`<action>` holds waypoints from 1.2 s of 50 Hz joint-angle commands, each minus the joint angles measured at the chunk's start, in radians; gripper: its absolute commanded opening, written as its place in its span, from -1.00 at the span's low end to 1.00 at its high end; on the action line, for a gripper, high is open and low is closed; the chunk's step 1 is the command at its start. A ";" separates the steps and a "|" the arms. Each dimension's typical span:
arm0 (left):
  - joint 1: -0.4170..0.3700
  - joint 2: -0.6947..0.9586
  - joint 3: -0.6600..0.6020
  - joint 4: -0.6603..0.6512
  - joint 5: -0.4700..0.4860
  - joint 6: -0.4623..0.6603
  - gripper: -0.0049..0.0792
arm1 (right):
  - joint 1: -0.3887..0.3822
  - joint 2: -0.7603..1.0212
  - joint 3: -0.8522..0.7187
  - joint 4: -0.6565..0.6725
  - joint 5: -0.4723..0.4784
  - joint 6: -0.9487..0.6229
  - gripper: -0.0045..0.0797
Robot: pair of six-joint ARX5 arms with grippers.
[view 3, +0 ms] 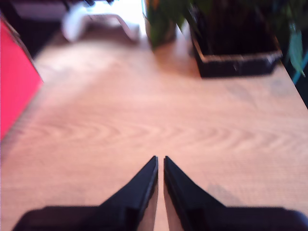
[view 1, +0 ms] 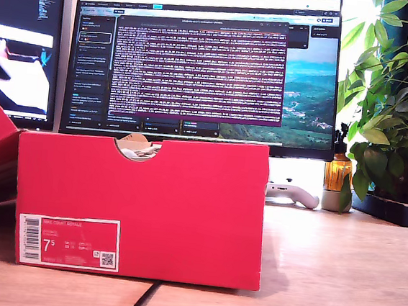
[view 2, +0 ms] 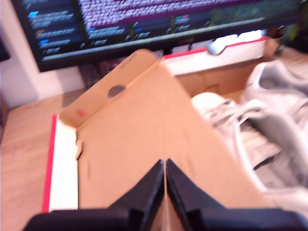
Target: Pack the white shoes by picking the first shoe and placing it inside the red shoebox, left side, then picking and rotating the second shoe and placing it in the shoebox
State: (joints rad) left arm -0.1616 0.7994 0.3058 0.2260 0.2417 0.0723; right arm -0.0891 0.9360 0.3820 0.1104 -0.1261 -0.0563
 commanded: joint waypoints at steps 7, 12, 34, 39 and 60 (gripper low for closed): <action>0.003 -0.103 -0.108 0.053 -0.035 -0.005 -0.93 | 0.043 -0.023 -0.112 0.054 0.014 0.003 -0.90; 0.003 -0.165 -0.149 0.051 -0.056 -0.005 -0.93 | 0.065 -0.027 -0.160 0.089 0.034 0.004 -0.90; 0.019 -0.419 -0.286 -0.042 -0.108 -0.024 -0.93 | 0.060 -0.165 -0.312 0.113 0.048 -0.027 -0.90; 0.030 -0.457 -0.297 -0.066 -0.130 -0.024 -0.93 | 0.055 -0.229 -0.312 0.077 0.046 -0.030 -0.90; 0.088 -0.605 -0.332 -0.169 -0.130 -0.050 -0.93 | 0.040 -0.470 -0.336 -0.019 -0.032 -0.045 -0.90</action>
State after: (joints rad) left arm -0.0811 0.2047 0.0055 0.0608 0.1104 0.0277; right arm -0.0410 0.4858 0.0734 0.0971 -0.1459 -0.1028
